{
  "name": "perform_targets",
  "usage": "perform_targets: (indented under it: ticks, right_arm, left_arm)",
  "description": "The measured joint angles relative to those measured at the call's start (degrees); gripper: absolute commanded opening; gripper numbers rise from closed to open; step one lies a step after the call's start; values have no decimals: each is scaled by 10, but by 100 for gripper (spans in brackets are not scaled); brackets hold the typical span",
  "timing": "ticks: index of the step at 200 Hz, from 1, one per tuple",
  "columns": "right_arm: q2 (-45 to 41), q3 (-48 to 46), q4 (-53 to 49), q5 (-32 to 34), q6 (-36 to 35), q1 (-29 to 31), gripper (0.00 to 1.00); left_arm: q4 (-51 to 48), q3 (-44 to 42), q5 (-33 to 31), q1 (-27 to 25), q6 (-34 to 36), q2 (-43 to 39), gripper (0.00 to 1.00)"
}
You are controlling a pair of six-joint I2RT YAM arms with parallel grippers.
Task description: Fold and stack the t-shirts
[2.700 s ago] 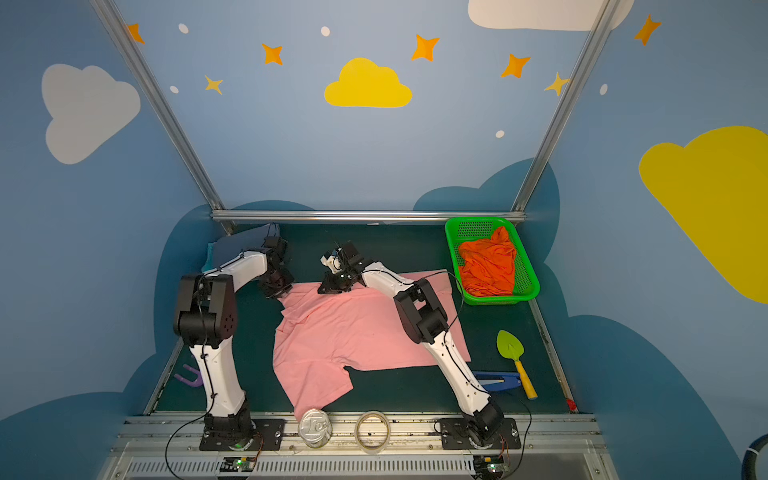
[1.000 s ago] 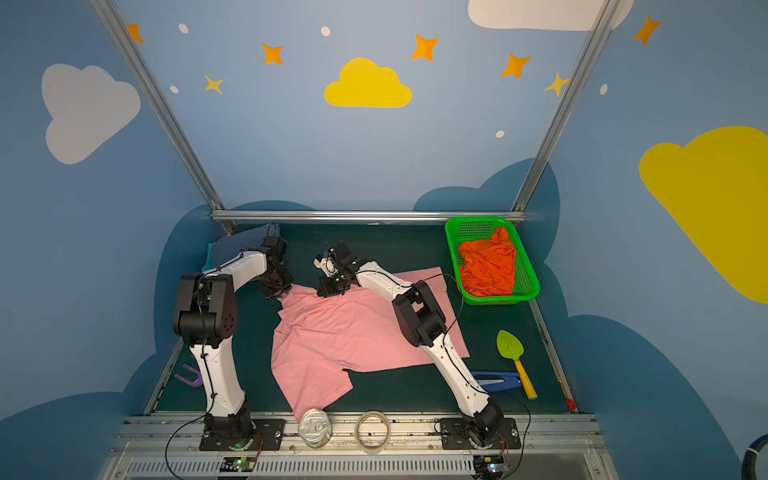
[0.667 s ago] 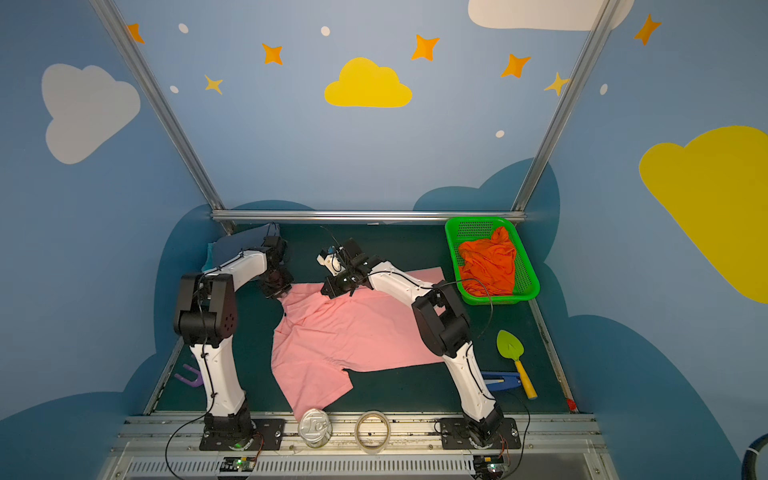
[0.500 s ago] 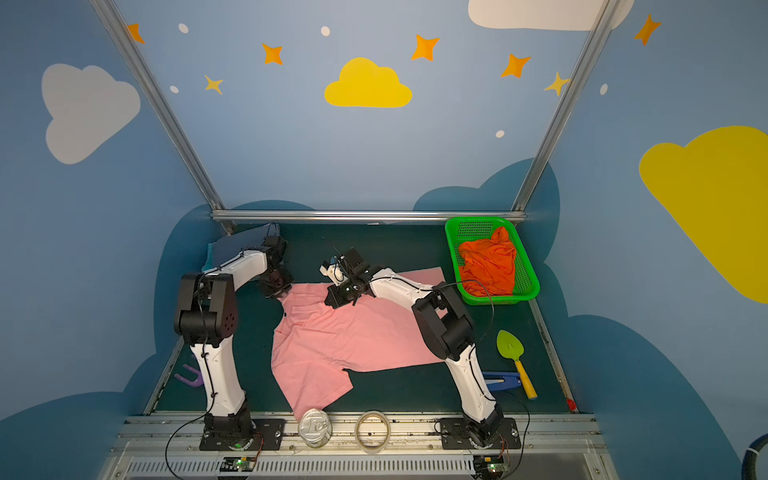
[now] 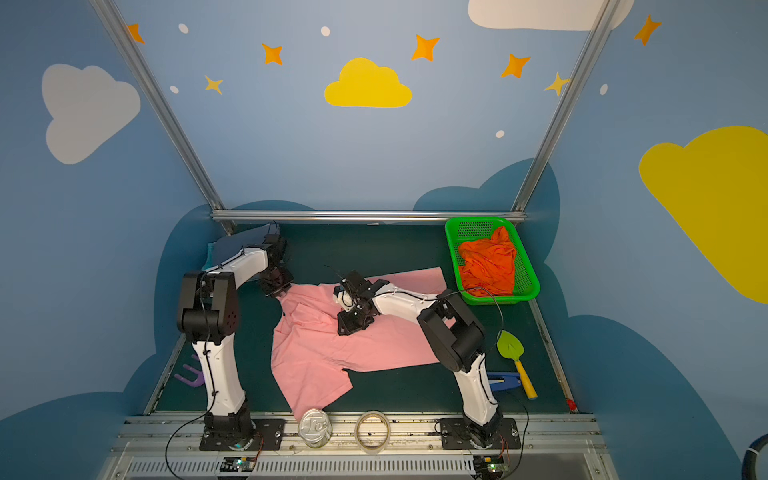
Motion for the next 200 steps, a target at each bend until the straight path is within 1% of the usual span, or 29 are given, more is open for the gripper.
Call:
perform_targets:
  ticks: [34, 52, 66, 85, 93, 103, 111, 123, 132, 147, 166, 187, 200]
  right_arm:
    - [-61, -21, -13, 44, -6, -4, 44]
    - [-102, -21, -13, 61, -11, -17, 44]
    - [-125, -17, -13, 75, -12, -38, 38]
    - [-120, 13, -14, 86, -6, -76, 18]
    - [-110, 30, -16, 85, -4, -90, 15]
    - [-90, 56, -24, 80, 2, -105, 16]
    - [-71, 79, -25, 73, 7, -111, 19]
    - [-45, 103, -27, 64, 9, -107, 22]
    - [-28, 120, -28, 55, 10, -95, 24]
    - [6, 153, -35, 33, 10, -66, 24]
    - [52, 198, -39, -5, 17, -37, 25]
    - [96, 229, -41, -46, 32, -22, 28]
    - [112, 230, -42, -61, 41, -23, 29]
  left_arm:
    - [-15, 8, -12, 2, 1, 2, 22]
    - [-27, 6, -21, -1, 1, -4, 24]
    - [-39, -5, -31, -9, -1, -27, 30]
    - [-60, -25, -45, -34, -5, -84, 33]
    - [-67, -28, -52, -52, -7, -110, 33]
    - [-71, -29, -61, -79, -9, -140, 34]
    - [-72, -30, -64, -98, -10, -159, 33]
    - [-72, -32, -64, -126, -12, -173, 30]
    - [-71, -34, -64, -136, -14, -171, 28]
    - [-72, -35, -64, -137, -16, -152, 27]
    - [-65, -43, -58, -131, -23, -106, 28]
    - [-60, -60, -45, -129, -28, -77, 37]
    - [-60, -66, -39, -132, -32, -73, 39]
